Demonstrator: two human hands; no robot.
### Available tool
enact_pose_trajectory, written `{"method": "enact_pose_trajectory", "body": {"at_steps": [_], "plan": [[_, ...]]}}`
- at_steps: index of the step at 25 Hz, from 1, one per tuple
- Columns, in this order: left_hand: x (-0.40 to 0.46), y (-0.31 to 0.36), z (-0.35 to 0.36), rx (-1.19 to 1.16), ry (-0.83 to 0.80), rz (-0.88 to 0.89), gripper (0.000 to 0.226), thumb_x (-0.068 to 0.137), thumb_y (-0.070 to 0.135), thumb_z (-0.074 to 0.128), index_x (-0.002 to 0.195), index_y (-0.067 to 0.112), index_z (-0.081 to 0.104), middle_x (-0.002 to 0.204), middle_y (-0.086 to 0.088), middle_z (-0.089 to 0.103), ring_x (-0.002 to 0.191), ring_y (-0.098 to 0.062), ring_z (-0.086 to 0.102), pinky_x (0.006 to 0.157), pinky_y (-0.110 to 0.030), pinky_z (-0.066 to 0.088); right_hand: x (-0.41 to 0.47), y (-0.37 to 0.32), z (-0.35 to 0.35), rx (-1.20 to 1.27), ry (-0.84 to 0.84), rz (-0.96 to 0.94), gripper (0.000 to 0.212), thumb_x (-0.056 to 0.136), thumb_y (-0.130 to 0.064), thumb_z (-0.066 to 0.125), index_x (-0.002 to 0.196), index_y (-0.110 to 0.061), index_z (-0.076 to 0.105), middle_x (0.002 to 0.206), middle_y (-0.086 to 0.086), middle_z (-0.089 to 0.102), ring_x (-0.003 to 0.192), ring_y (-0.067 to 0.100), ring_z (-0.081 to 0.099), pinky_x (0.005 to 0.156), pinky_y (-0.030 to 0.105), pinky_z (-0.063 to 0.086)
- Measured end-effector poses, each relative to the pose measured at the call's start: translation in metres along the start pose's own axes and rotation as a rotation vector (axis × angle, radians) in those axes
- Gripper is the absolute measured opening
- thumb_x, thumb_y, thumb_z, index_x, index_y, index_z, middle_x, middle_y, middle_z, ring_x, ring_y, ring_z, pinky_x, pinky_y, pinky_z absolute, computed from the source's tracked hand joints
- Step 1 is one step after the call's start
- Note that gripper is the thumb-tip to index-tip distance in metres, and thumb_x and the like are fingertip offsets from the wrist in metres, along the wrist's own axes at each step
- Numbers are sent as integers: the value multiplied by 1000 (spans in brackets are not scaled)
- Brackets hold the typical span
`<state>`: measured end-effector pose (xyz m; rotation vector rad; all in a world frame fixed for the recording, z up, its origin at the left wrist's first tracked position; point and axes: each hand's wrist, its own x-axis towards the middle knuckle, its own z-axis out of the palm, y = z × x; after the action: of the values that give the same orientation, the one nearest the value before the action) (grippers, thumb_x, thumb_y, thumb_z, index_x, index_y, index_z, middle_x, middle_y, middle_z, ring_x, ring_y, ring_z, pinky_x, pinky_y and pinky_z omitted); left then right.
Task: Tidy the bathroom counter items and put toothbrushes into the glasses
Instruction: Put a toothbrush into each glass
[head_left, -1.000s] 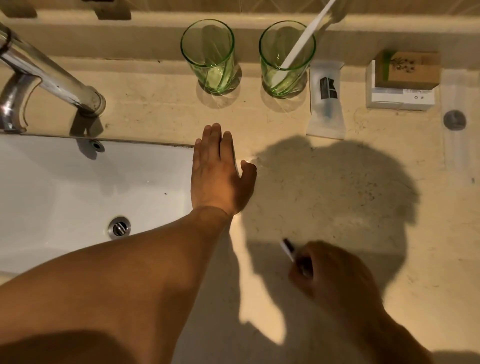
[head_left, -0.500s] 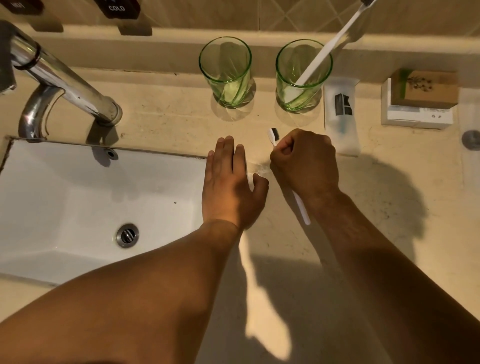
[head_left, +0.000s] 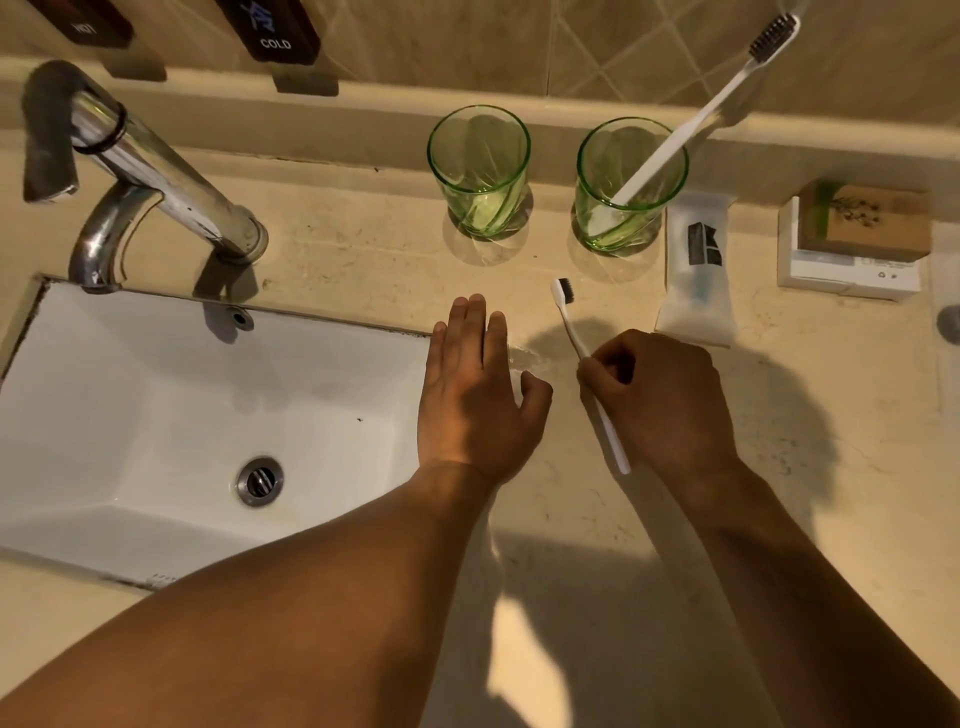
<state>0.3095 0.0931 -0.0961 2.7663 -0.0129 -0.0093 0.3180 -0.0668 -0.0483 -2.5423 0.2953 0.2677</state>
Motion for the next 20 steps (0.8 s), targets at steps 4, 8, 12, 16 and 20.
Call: {"method": "enact_pose_trajectory", "body": {"at_steps": [4, 8, 12, 16, 20], "plan": [[-1, -1, 0, -14, -7, -13, 69, 94, 45, 49, 153, 13, 36, 166, -7, 27, 156, -21, 14, 127, -41, 17, 0, -7, 5, 43, -14, 31, 31, 97, -44, 57, 97, -18, 73, 87, 0, 73, 74, 12, 64, 80, 25, 45], [0, 0, 0, -11, -8, -12, 69, 94, 45, 49, 154, 12, 36, 166, -7, 27, 156, -20, 13, 127, -41, 17, -1, -12, 8, 49, 5, 25, 26, 96, -41, 59, 96, -19, 73, 89, -1, 73, 74, 10, 63, 80, 26, 48], [0, -1, 1, -14, -8, -15, 70, 94, 45, 48, 154, 12, 37, 166, -8, 28, 156, -20, 14, 126, -42, 19, 0, -18, 8, 15, -5, 28, 29, 93, -42, 64, 105, -17, 73, 97, 1, 75, 75, 8, 57, 81, 23, 44], [1, -2, 2, -5, -21, -18, 70, 94, 48, 46, 155, 14, 35, 166, -7, 26, 156, -20, 12, 127, -40, 16, 3, -24, 9, -61, -65, 12, 28, 94, -40, 62, 105, -17, 73, 97, 2, 75, 73, 10, 57, 78, 22, 43], [0, -3, 2, 7, -29, -14, 69, 94, 48, 45, 154, 15, 36, 167, -6, 26, 156, -19, 13, 127, -37, 13, 7, -31, 0, 33, -80, 22, 20, 93, -40, 64, 97, -21, 71, 88, -3, 73, 72, 10, 61, 75, 23, 44]]}}
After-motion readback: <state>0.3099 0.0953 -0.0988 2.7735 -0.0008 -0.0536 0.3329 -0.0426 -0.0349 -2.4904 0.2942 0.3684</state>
